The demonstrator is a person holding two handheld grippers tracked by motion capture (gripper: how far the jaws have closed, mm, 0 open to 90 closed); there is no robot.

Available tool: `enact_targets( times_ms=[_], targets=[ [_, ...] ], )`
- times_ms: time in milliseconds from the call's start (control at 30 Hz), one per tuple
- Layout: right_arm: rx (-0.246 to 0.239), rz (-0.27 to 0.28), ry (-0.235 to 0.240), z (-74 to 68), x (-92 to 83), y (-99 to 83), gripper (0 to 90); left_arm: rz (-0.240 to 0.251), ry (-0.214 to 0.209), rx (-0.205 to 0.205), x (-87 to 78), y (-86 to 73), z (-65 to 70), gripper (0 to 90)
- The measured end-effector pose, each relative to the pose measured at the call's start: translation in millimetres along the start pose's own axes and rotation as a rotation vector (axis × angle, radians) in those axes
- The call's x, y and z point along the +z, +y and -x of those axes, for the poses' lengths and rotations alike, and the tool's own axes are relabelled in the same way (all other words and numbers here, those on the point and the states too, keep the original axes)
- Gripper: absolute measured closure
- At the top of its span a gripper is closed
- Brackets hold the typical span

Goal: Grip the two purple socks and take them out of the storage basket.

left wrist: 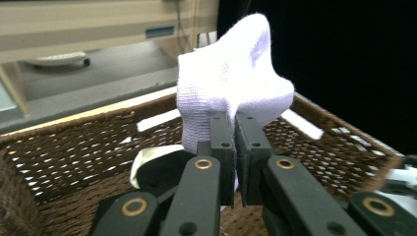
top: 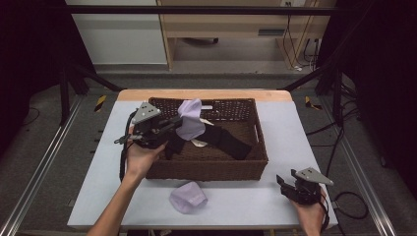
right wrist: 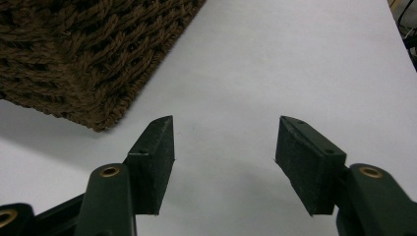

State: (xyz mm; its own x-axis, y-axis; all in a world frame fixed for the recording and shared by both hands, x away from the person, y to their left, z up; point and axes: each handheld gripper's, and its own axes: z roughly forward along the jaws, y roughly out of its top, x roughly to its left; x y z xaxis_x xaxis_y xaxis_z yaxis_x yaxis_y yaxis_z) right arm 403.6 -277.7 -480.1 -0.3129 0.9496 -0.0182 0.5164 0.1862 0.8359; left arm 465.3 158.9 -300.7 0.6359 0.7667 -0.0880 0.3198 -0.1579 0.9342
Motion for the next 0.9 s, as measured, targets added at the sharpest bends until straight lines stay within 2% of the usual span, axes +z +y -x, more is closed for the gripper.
enact_targets(
  times_ms=[233, 267, 467, 667, 900],
  targets=[
    [0.002, 0.001, -0.002, 0.0, -0.7, -0.1, 39.9, 0.045, -0.051, 0.040, -32.2, -4.1, 18.5, 85.9],
    [0.002, 0.001, -0.002, 0.0, -0.7, -0.1, 39.9, 0.045, -0.051, 0.040, -32.2, -4.1, 18.5, 85.8],
    [0.003, 0.006, -0.004, 0.8, -1.3, -0.1, 40.0, 0.057, -0.103, 0.069, -58.3, -15.6, 30.9, 85.8],
    [0.001, 0.006, -0.006, 0.8, -1.3, -0.2, 40.2, 0.048, -0.120, 0.080, -69.9, -29.8, 35.9, 85.8],
    [0.005, 0.003, -0.006, 0.5, -1.7, -0.5, 40.3, 0.023, -0.141, 0.088, -73.7, -45.8, 43.1, 85.8]
  ],
)
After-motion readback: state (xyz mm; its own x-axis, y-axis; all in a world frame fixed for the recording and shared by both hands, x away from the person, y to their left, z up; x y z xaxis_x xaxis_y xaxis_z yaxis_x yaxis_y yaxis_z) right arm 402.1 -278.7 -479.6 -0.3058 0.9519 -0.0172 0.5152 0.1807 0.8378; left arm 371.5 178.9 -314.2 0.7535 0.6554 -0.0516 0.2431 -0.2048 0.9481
